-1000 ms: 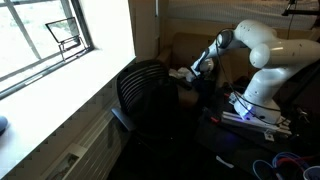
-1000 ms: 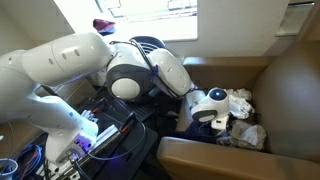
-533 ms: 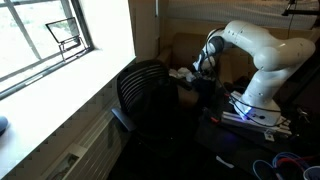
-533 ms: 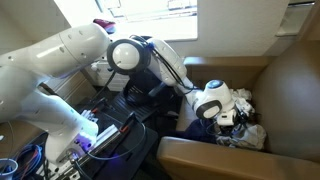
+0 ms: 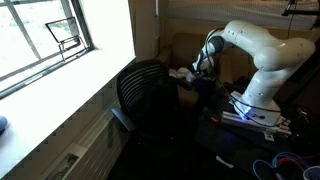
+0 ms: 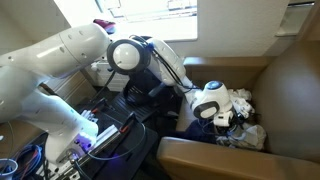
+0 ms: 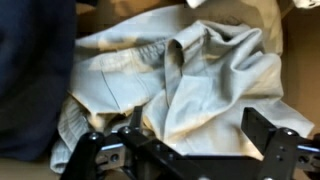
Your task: Unhang the dark blue clothing from the backrest of the black chair and place it on the right side of the sofa, remove the grey clothing from the sofa and hang it on the backrest of the black chair, remove the black backpack from the black chair and put it on the sofa
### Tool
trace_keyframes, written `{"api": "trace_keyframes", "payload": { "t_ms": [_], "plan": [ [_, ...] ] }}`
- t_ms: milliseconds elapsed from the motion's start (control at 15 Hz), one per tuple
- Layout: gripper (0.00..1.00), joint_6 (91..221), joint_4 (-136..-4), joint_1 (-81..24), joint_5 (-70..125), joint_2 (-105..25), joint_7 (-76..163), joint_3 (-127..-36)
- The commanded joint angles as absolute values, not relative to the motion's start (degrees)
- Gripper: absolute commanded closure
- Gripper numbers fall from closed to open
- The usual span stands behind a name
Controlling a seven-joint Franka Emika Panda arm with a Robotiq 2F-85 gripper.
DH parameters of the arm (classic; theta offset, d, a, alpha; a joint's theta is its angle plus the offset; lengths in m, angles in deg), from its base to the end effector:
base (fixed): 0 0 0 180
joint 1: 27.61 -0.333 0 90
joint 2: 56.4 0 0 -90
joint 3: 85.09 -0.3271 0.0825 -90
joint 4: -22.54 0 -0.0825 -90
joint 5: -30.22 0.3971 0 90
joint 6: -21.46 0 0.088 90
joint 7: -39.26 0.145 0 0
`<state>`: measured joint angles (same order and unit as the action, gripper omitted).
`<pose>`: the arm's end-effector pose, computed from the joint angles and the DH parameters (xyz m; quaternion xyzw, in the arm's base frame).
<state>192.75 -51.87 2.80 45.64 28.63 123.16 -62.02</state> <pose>0.4457 -0.5422 -0.1356 0.4222 -0.8823 0.1873 0.0903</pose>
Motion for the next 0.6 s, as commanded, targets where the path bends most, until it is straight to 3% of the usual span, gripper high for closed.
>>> {"api": "trace_keyframes", "payload": {
  "t_ms": [0, 400, 467, 533],
  "plan": [
    [0.00, 189.5, -51.0, 6.9, 47.5, 28.6, 126.2, -67.2],
    [0.00, 191.7, -52.4, 4.5, 48.1, 28.7, 126.2, -64.6],
    [0.25, 192.8, -53.1, 3.3, 48.1, 28.7, 127.1, -63.0],
    [0.26, 194.3, -53.9, 2.0, 48.1, 28.6, 128.0, -61.2]
  ]
}}
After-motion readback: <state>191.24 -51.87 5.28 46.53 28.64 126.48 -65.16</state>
